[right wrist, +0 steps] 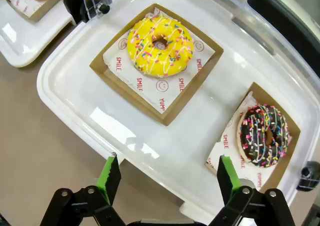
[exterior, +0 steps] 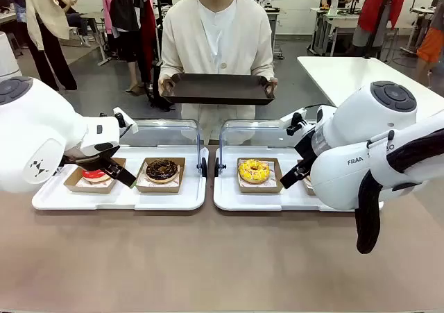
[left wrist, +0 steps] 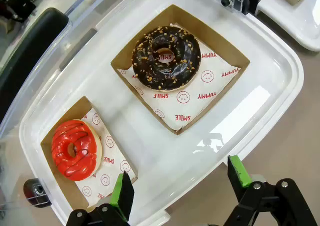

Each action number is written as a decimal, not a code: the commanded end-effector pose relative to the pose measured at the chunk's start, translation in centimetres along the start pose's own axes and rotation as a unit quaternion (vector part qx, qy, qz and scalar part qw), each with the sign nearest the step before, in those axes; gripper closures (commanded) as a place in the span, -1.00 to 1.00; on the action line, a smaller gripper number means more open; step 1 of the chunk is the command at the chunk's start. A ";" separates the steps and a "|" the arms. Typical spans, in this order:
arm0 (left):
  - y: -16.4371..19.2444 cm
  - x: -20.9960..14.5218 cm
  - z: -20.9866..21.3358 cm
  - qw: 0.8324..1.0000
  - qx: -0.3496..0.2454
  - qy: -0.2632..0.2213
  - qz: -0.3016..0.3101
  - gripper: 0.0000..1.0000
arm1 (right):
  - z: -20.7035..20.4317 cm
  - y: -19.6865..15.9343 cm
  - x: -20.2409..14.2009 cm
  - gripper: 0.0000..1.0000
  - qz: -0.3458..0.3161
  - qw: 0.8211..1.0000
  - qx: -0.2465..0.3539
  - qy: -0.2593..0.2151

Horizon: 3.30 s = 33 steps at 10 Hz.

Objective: Provide the desired donut to the person.
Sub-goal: Pick up and lift the Paper togo box containing the Donut pointed at by the person.

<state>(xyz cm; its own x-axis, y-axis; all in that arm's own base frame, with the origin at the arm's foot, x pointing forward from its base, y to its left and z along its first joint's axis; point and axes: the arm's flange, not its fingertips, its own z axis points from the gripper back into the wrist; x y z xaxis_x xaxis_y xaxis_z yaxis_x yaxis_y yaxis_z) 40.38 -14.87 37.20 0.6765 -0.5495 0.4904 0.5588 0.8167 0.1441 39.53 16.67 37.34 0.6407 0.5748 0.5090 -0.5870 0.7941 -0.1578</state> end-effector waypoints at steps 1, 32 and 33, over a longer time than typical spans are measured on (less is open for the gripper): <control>0.0 0.0 0.0 1.000 0.000 0.000 0.000 -1.00 | 0.0 0.0 0.0 -1.00 0.000 1.000 0.000 0.000; 3.3 9.9 17.0 0.999 -0.003 0.038 -0.012 -1.00 | 17.4 -0.3 9.3 -1.00 -0.032 0.996 -0.040 0.071; 6.0 9.9 15.5 0.998 -0.039 0.032 -0.035 -1.00 | 17.0 -3.5 9.3 -1.00 -0.028 0.996 0.058 0.068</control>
<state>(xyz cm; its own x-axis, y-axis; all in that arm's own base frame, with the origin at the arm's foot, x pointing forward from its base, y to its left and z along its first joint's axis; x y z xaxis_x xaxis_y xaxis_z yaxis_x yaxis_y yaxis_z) 41.20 -14.15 56.86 0.6901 -0.5909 0.4178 0.5928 0.7927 0.1419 37.50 17.77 56.78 0.7381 0.5430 0.4006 -0.5300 0.8339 -0.1538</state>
